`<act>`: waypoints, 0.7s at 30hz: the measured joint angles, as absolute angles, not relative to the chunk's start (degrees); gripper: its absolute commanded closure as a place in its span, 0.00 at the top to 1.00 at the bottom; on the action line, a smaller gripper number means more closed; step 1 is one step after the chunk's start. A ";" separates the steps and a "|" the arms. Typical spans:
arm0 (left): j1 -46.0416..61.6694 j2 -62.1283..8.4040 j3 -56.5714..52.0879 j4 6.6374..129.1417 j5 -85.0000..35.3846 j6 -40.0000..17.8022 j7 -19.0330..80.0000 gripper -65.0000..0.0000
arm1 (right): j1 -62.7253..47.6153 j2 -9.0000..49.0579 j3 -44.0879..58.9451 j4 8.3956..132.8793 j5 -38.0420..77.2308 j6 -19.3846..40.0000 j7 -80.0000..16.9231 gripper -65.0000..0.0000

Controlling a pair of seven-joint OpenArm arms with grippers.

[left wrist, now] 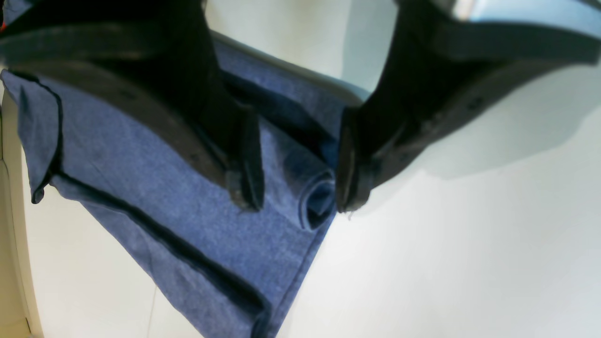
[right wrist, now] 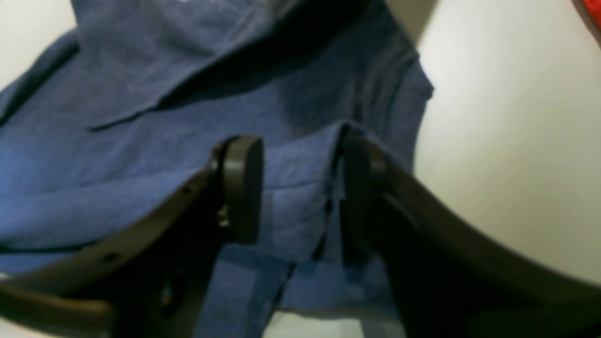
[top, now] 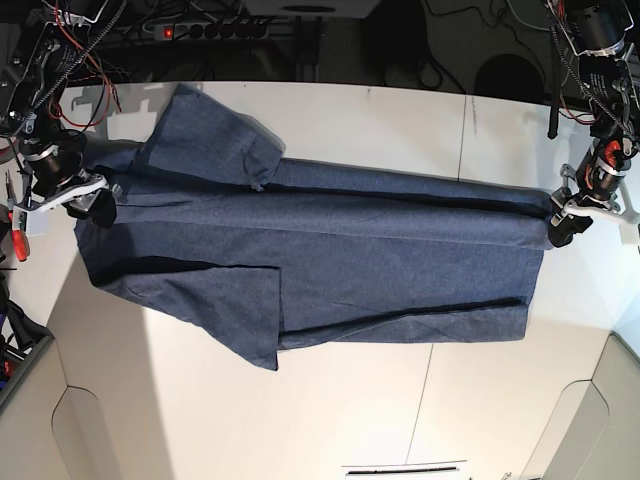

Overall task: Layout the t-shirt on the table in an organized manner, then fold the t-shirt properly
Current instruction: 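Fold the lifted edge over the shirt body with both grippers, then release the folded edge with both grippers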

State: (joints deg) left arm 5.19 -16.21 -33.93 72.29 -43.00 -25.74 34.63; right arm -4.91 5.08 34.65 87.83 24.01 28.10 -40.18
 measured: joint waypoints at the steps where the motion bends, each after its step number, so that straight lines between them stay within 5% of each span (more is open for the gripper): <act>1: 5.19 -16.21 -33.93 72.29 -43.00 -25.74 34.61 0.44 | -4.93 5.08 34.72 88.20 24.18 28.21 -41.06 0.38; 13: 5.37 -16.73 -40.75 72.29 -42.87 -32.58 34.96 0.44 | -5.08 5.13 43.99 99.44 31.14 28.88 -46.59 0.36; 16: 5.37 -17.69 -40.73 72.29 -44.29 -38.63 37.78 0.44 | -5.23 5.23 44.91 100.25 36.64 30.24 -51.48 0.36; 21: 5.54 -18.09 -40.73 72.29 -55.64 -39.07 47.29 0.44 | -11.31 5.04 44.60 100.40 40.58 31.00 -51.53 0.36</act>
